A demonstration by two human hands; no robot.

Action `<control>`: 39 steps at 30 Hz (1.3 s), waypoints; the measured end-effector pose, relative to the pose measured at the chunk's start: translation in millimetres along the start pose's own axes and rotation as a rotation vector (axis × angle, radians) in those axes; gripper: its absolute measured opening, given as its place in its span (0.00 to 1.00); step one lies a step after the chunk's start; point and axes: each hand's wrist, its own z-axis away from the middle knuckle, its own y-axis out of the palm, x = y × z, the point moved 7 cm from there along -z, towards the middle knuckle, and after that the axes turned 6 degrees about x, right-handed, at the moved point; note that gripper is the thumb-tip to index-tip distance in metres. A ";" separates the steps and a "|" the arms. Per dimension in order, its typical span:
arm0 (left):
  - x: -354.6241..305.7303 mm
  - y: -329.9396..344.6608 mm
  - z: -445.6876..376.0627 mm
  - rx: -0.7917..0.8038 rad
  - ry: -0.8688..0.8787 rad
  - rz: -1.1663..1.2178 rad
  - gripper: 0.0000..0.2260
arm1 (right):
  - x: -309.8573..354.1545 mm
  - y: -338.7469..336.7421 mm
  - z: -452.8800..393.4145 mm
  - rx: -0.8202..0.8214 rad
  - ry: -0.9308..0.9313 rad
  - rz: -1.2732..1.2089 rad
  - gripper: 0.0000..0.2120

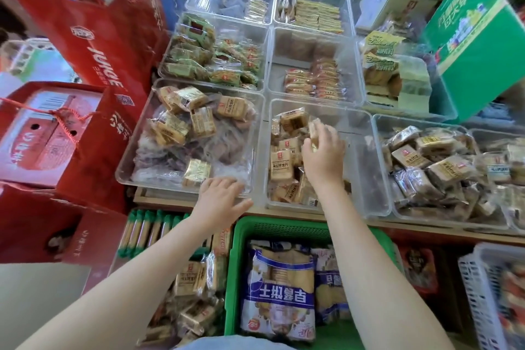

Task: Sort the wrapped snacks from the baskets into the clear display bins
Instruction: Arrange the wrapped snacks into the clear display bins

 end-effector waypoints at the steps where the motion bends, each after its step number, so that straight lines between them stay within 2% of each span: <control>1: 0.6 -1.6 -0.8 0.006 -0.012 0.020 0.25 | -5.4 19.4 -6.2 0.171 -0.009 0.178 0.25; 3: 1.8 -4.7 -3.5 0.032 -0.041 0.067 0.25 | -17.7 45.4 -9.5 0.414 -0.009 0.424 0.30; 4: 1.2 -5.9 -4.0 0.038 -0.041 0.068 0.25 | -17.6 50.0 -10.4 0.432 -0.012 0.455 0.32; 6: 0.7 -7.2 -2.8 0.044 -0.021 0.109 0.24 | 3.6 48.0 -9.0 0.330 -0.049 0.396 0.31; 8: 4.9 -14.0 0.7 -0.007 0.006 0.295 0.20 | 38.9 52.2 3.7 0.219 -0.175 0.321 0.27; 10: 13.5 -29.0 7.3 -0.169 0.008 0.512 0.13 | 61.3 73.0 24.0 0.238 -0.268 0.265 0.24; 11: 20.7 -39.4 11.6 -0.305 -0.013 0.531 0.10 | 63.9 87.0 34.0 0.288 -0.272 0.253 0.24; 13: 39.3 -55.1 19.6 -0.544 -0.104 0.417 0.07 | 58.9 111.4 49.7 0.375 -0.246 0.265 0.24; 14: 48.7 -57.7 21.0 -0.577 -0.164 0.335 0.07 | 55.9 118.3 54.3 0.386 -0.247 0.285 0.25; 15: 58.2 -55.4 19.2 -0.539 -0.230 0.262 0.10 | 54.4 121.7 56.6 0.383 -0.250 0.311 0.25; 17: 76.9 -43.8 12.0 -0.344 -0.354 0.219 0.19 | 53.5 123.9 56.8 0.371 -0.252 0.352 0.27; 18: 84.3 -39.2 9.1 -0.263 -0.398 0.260 0.23 | 54.2 123.0 56.5 0.366 -0.250 0.358 0.27; 20: 87.7 -40.6 7.2 -0.228 -0.404 0.357 0.24 | 54.9 122.6 56.2 0.361 -0.252 0.351 0.27; 23: 86.8 -53.0 17.0 -0.299 -0.368 0.532 0.17 | 53.9 122.5 56.5 0.358 -0.253 0.322 0.26; 24: 88.9 -56.6 19.0 -0.331 -0.351 0.686 0.13 | 52.2 123.6 55.7 0.357 -0.255 0.320 0.27; 26: 90.8 -58.9 16.1 -0.296 -0.353 1.074 0.07 | 54.7 122.9 55.4 0.359 -0.257 0.298 0.30; 28: 91.2 -52.9 11.2 -0.159 -0.460 1.272 0.14 | 59.7 110.1 58.9 0.318 -0.202 0.114 0.33; 30: 82.4 -51.1 21.0 -0.107 -0.450 1.344 0.14 | 67.0 88.8 69.3 0.279 -0.128 -0.249 0.30; 32: 66.0 -47.8 26.8 -0.083 -0.359 1.415 0.13 | 81.9 75.7 88.8 0.439 -0.076 -0.516 0.24; 33: 53.2 -45.3 29.4 -0.049 -0.321 1.441 0.15 | 87.7 70.7 99.3 0.526 -0.078 -0.551 0.21; 35: 34.1 -37.2 23.1 0.001 -0.304 1.407 0.18 | 83.6 60.3 111.6 0.577 -0.123 -0.509 0.19; 37: 21.9 -34.0 9.8 -0.034 -0.309 1.357 0.17 | 67.9 43.2 110.0 0.498 -0.121 -0.451 0.17; 39: 14.0 -35.0 4.4 -0.136 -0.192 1.142 0.19 | 43.7 20.1 103.7 0.347 -0.058 -0.428 0.15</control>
